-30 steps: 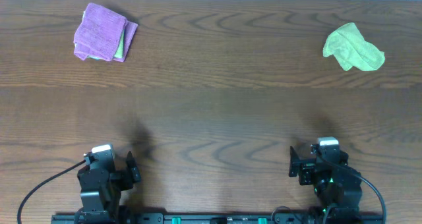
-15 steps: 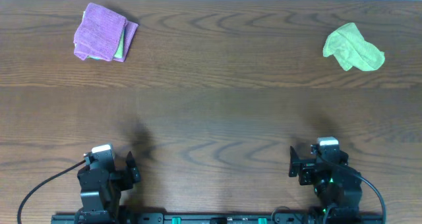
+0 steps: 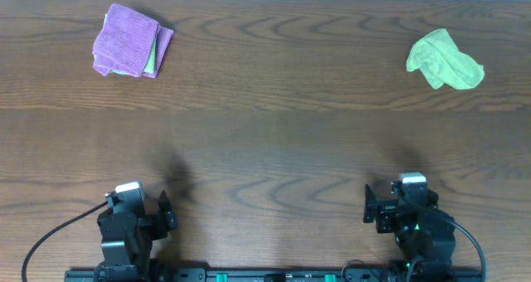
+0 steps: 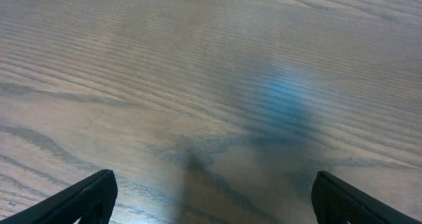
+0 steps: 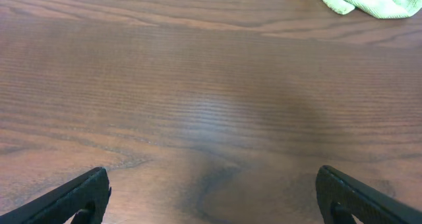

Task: Fold the cloth

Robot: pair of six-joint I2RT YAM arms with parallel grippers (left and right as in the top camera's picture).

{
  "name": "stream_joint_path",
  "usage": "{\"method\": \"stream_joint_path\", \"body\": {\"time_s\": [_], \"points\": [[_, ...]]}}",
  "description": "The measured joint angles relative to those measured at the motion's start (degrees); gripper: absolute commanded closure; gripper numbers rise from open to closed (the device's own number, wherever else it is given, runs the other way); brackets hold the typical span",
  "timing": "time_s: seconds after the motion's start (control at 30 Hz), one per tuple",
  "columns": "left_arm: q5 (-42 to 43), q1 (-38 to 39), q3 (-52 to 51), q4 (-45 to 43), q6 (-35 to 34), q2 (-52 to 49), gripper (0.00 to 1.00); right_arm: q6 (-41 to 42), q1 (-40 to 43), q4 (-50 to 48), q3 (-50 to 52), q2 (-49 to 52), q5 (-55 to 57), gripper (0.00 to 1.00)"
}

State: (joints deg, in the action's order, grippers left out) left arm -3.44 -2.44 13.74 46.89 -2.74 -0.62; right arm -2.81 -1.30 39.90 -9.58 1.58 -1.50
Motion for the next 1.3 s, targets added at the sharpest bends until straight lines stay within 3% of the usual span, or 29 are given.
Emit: {"method": "stream_joint_path", "body": {"time_s": [0.23,0.8,1.1,1.3], "points": [[0.0,0.0,0.0,0.0,0.0,0.0,0.05,2.5,1.2,0.4,-2.0,2.9,2.0,0.01],[0.0,0.0,0.0,0.0,0.0,0.0,0.05,7.2,10.5,4.9,-54.4,58.6,7.7,0.01],[0.0,0.0,0.0,0.0,0.0,0.0,0.05,7.8,12.2,2.8,-69.0,81.7,8.2,0.01],[0.0,0.0,0.0,0.0,0.0,0.0,0.05,7.8,13.5,-6.3,-70.1,92.2,8.1,0.01]]}}
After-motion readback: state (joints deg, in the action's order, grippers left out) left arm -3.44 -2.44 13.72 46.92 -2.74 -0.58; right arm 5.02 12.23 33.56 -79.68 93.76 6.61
